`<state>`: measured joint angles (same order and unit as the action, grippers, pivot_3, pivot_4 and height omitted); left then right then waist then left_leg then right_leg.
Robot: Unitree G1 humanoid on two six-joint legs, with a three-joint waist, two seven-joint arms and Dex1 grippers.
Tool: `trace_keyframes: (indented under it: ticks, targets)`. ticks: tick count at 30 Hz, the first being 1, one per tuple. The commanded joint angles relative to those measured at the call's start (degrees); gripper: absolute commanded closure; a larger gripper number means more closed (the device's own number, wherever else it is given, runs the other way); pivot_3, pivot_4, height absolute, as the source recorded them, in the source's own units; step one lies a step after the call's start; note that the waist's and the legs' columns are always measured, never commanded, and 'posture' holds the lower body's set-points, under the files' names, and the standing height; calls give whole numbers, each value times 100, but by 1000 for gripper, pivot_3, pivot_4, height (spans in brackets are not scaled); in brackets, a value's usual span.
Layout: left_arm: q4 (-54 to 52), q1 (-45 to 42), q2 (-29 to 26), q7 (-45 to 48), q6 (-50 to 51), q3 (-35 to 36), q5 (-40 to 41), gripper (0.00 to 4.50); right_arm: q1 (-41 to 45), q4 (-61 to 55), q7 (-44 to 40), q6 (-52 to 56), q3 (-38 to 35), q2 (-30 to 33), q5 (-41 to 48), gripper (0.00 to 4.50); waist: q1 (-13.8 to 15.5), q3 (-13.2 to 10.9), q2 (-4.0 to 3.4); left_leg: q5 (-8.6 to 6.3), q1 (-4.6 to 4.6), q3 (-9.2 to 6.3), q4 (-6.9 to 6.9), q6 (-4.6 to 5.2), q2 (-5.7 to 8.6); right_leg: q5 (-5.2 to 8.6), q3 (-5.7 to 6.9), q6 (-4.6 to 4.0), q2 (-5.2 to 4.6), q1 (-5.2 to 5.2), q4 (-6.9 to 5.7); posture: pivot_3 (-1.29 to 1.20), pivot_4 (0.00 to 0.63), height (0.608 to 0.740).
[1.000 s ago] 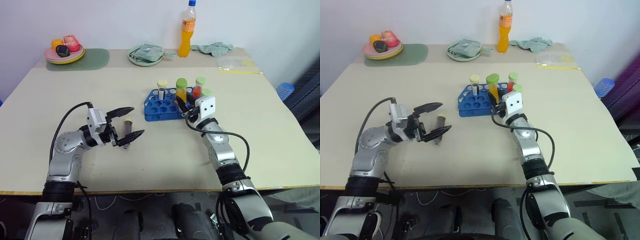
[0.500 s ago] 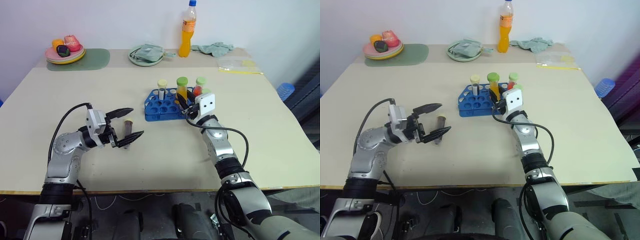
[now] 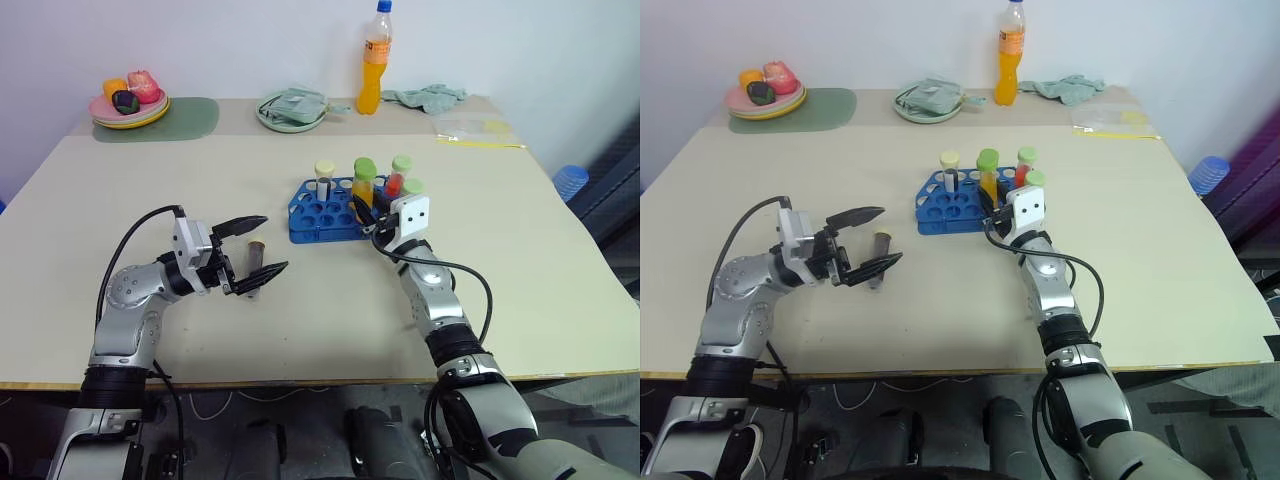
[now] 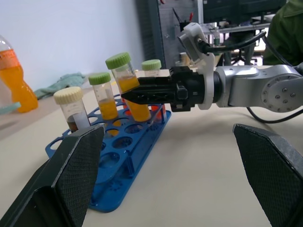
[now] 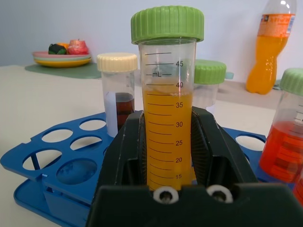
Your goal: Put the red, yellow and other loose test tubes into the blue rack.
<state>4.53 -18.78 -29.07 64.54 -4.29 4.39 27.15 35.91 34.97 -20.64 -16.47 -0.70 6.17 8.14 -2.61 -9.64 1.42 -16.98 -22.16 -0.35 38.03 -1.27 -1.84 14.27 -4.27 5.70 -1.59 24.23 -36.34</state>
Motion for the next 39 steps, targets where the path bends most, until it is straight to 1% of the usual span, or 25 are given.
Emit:
trace_keyframes:
  ticks: [1,5,6,9,12,16,19,21,25,26,28,29,31,32,36,37,39]
  targets:
    - [-197,-77,-56,-16,-20,138,101,0,72,-213,-81,4,-256,-54,317,2335,1,0,0,0,0,0,0,0,0,0,0,0,0,0,0,0,150,740]
    - [-185,-92,-48,-17,-22,133,96,0,94,-254,-117,-19,-304,-31,310,295,1,0,0,0,0,0,0,0,0,0,0,0,0,0,0,0,150,740]
    - [-175,-100,-42,-19,-27,132,93,0,78,-272,-154,-19,-298,-15,301,23,1,0,0,0,0,0,0,0,0,0,0,0,0,0,0,0,150,740]
    - [-160,-114,-22,-27,-38,121,84,0,12,-342,-186,13,-290,15,269,23,5,0,0,0,0,0,0,0,0,0,0,0,0,0,0,0,150,740]
    - [-176,-103,-2,-39,-40,108,85,0,-156,-649,-334,76,-198,96,226,23,8,0,0,0,0,1,0,0,1,0,0,0,-2,0,0,0,150,740]
    - [-179,-89,4,-35,-45,95,91,0,-593,-1553,-838,299,-39,284,395,23,7,0,0,0,0,0,0,0,1,0,0,0,-1,0,0,0,150,740]
    - [-154,-97,5,-33,-58,101,88,0,-956,-2345,-1067,729,-64,515,618,23,9,0,-1,0,0,0,0,0,0,0,0,0,-1,0,0,0,150,740]
    - [-112,-117,-6,-14,-73,113,86,0,-1068,-2631,-1143,942,-65,617,688,23,11,0,-1,0,0,0,1,0,1,0,0,1,-1,-1,-1,0,150,740]
    - [16,-147,2,23,-83,136,102,0,-1481,-3511,-1460,1605,-213,1245,923,23,21,1,-1,0,1,-1,1,0,1,0,1,0,2,-2,-1,0,150,740]
    - [63,-149,-14,35,-113,143,72,0,-1612,-3790,-1621,1827,-277,1455,1098,23,36,1,-1,0,1,-1,1,0,1,0,1,0,2,-2,0,0,150,740]
    - [146,-147,-74,27,-50,176,48,0,-1831,-4320,-1970,2340,-367,1900,1491,23,46,1,-1,0,0,-1,2,0,3,1,0,0,1,-4,2,0,150,740]
    - [175,-126,-123,48,-54,193,24,0,-1958,-4631,-2339,2593,-457,2228,1822,23,46,1,-1,0,0,-1,3,0,3,1,0,0,1,-5,3,0,150,740]
    - [319,-103,-252,153,-86,298,38,0,-2054,-5076,-2784,3229,-545,2676,2442,23,40,0,-2,0,0,-1,5,1,3,1,0,0,2,-8,4,0,150,740]
    - [317,-82,-310,147,-82,327,16,0,-2077,-5188,-3054,3363,-631,2913,2662,23,21,0,-2,0,2,-2,4,1,2,1,0,0,3,-8,4,0,150,740]
    - [243,-9,-569,95,104,518,93,0,-1972,-5370,-3609,3707,-704,3414,3032,23,9,0,-3,-1,23,-3,1,2,-3,2,0,0,12,-25,5,0,150,740]
    - [10,63,-695,-101,296,535,-12,0,-1917,-5353,-3836,3829,-788,3562,3208,23,9,-1,-3,-1,30,-2,0,2,-3,3,0,0,12,-31,6,0,150,740]
    - [-415,168,-1025,-216,948,580,112,0,-1773,-5294,-4099,3975,-823,3713,3383,23,18,-4,-2,-1,30,-3,0,2,-4,3,0,0,11,-35,10,0,150,740]
